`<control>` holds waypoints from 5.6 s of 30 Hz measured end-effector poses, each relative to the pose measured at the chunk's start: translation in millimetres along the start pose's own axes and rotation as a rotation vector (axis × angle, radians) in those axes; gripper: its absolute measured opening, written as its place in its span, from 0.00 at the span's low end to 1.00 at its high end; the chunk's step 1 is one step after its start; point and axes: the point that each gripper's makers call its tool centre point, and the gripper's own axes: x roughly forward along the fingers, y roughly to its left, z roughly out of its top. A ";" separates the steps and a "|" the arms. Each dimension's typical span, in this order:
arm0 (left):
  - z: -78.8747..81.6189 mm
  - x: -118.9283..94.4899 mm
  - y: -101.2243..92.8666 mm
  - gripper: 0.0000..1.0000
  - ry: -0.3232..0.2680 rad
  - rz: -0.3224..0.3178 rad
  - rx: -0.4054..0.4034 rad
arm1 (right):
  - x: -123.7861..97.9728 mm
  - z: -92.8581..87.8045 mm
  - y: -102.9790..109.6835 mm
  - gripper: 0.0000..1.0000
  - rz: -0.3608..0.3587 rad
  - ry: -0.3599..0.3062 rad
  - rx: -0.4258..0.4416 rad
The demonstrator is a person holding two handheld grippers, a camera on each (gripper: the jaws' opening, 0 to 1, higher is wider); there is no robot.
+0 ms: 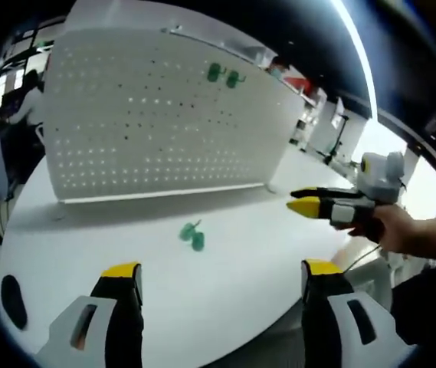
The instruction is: Insert the hook assembly into the mounting plate slot until the hook locks in place.
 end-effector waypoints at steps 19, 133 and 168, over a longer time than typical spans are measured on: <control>-24.5 6.0 -7.6 0.85 0.084 -0.006 0.000 | -27.3 -49.3 15.4 0.32 0.034 0.101 0.042; -36.8 15.1 60.5 0.79 0.151 0.076 -0.100 | 183.5 4.6 15.3 0.00 0.080 0.145 0.473; -3.0 19.6 28.9 0.60 0.062 -0.038 -0.085 | 56.9 36.4 121.4 0.00 0.507 0.057 0.580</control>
